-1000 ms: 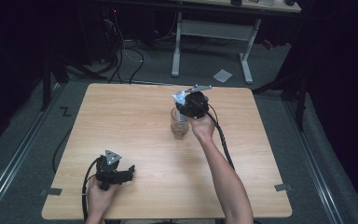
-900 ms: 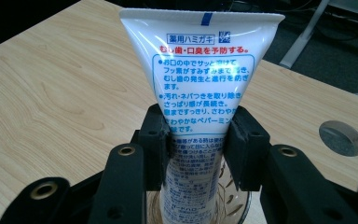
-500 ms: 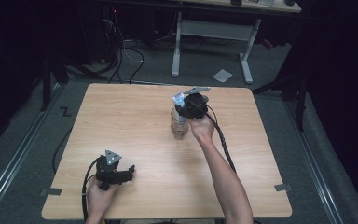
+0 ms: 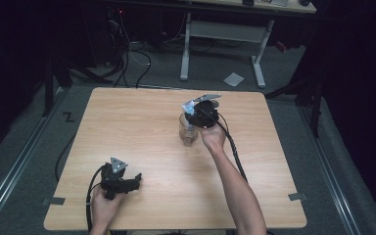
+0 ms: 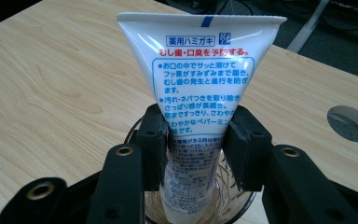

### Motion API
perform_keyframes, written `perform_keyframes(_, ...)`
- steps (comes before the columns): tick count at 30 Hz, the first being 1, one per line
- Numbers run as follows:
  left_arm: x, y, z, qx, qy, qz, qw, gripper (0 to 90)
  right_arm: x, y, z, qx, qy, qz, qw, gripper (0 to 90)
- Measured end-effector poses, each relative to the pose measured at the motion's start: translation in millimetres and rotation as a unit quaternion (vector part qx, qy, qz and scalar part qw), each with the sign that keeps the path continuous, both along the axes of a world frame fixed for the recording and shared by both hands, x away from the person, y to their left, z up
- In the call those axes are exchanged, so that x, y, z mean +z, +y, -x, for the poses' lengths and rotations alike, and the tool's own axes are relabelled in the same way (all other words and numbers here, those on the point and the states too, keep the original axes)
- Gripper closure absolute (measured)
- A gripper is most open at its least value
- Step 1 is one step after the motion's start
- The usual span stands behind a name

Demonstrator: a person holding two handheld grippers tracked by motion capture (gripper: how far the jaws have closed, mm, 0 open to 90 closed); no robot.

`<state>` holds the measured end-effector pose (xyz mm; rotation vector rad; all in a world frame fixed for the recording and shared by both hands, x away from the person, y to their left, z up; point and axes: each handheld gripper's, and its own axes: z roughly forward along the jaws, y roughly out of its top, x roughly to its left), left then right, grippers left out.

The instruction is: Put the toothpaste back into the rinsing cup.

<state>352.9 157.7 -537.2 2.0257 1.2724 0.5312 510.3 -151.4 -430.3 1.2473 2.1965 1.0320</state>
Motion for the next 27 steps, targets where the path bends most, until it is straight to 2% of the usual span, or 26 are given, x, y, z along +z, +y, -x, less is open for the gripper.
perform_keyframes(27,-0.1,-0.1,0.0,0.0,0.0,0.0,1.0,14.3,-6.0,2.5,3.6,0.01,0.005,0.013,0.9999,58.7)
